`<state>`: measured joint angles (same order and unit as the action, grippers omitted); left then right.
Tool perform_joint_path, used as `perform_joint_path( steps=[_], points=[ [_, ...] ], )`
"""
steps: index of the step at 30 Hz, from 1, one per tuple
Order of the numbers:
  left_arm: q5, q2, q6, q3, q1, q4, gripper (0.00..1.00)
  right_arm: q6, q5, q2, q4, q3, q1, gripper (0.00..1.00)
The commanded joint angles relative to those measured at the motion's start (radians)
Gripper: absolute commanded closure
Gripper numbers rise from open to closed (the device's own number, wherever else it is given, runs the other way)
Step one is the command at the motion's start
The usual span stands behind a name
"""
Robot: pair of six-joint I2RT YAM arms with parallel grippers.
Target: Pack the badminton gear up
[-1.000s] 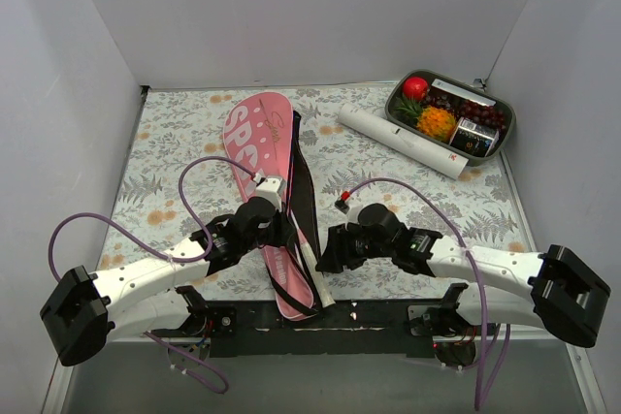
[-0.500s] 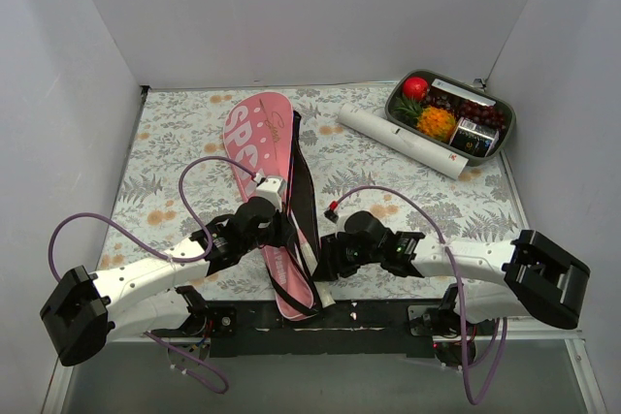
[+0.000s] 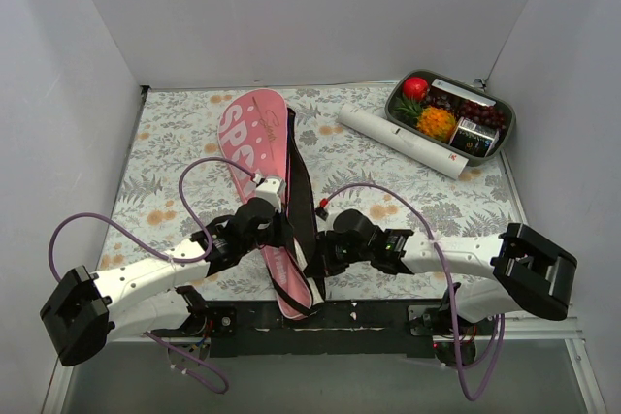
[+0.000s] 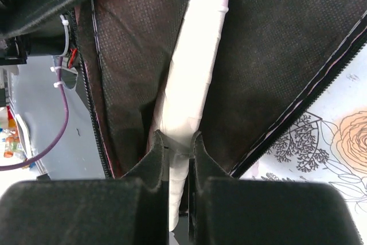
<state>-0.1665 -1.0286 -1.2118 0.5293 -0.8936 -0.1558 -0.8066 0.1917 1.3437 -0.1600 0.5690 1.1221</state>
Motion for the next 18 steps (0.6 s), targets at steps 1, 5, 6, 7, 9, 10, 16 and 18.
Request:
perform_joint_path(
  steps=[1, 5, 6, 7, 9, 10, 16, 18],
  points=[
    [0.079, 0.018, -0.005, -0.009, -0.005, 0.102, 1.00, 0.015, 0.017, 0.031, -0.189, 0.058, 0.016, 0.99],
    [0.120, 0.025, -0.006, -0.040, -0.007, 0.137, 1.00, -0.006, 0.044, 0.100, -0.349, 0.040, 0.018, 0.99],
    [0.130, 0.028, -0.008, -0.046, -0.007, 0.148, 1.00, -0.011, 0.052, 0.118, -0.424, 0.035, 0.022, 0.99],
    [0.140, 0.038, -0.011, -0.054, -0.005, 0.179, 1.00, -0.016, 0.058, 0.162, -0.465, 0.035, 0.027, 0.99],
    [0.108, 0.050, -0.025, -0.064, -0.007, 0.179, 1.00, -0.020, 0.080, 0.208, -0.575, 0.040, 0.036, 0.99],
    [0.110, 0.071, -0.014, -0.065, -0.007, 0.176, 1.00, -0.029, 0.095, 0.247, -0.599, 0.043, 0.041, 0.99],
    [0.133, 0.107, 0.005, -0.064, -0.007, 0.174, 1.00, 0.044, 0.063, 0.229, -0.473, 0.083, 0.064, 0.99],
    [0.133, 0.105, 0.004, -0.066, -0.007, 0.177, 1.00, 0.090, 0.043, 0.187, -0.417, 0.091, 0.064, 0.89]
  ],
)
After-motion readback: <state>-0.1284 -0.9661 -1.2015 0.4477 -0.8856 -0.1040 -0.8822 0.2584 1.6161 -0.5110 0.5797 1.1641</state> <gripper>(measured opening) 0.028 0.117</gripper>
